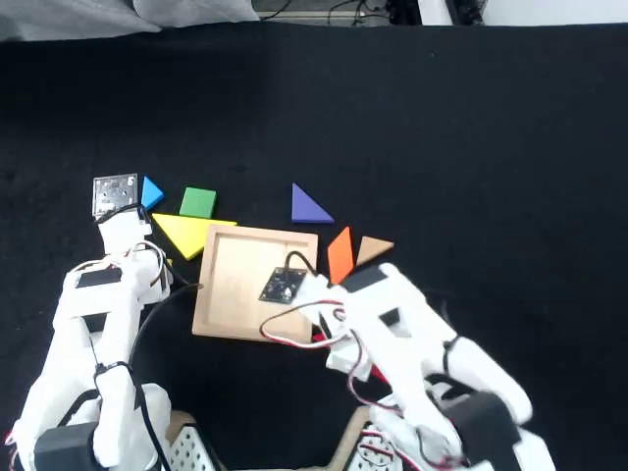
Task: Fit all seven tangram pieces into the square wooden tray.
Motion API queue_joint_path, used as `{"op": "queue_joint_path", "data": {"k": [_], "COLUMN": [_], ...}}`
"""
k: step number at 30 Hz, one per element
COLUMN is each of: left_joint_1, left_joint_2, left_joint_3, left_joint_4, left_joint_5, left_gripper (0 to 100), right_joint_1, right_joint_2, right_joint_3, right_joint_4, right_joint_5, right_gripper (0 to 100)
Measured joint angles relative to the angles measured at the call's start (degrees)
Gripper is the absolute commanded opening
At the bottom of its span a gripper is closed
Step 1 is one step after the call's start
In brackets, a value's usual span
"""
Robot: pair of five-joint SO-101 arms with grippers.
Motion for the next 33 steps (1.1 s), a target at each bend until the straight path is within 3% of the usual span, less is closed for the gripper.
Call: {"op": "queue_joint_path", "data": {"k": [19,21,28,33], "left_joint_1": [0.00,0.00,0.00,0.00], "left_joint_2": [0.00,0.00,0.00,0.00], "left_joint_3": [0.00,0.00,0.00,0.00], "left_joint_4": [0.00,0.00,0.00,0.00], "left_joint_5": [0.00,0.00,0.00,0.00], "left_gripper": [15,15,15,15], "right_joint_1": [2.81,2.81,3.69,3.78], "right_joint_2": [1.58,1.58,0.97,0.88], "right_joint_3": [-1.23,-1.23,-1.67,-1.76], "right_joint_4": [0.00,0.00,-0.70,-1.41], "right_joint_5": [0.00,0.00,-0.18,-0.18], "right_gripper": [39.4,36.4,11.9,10.8]}}
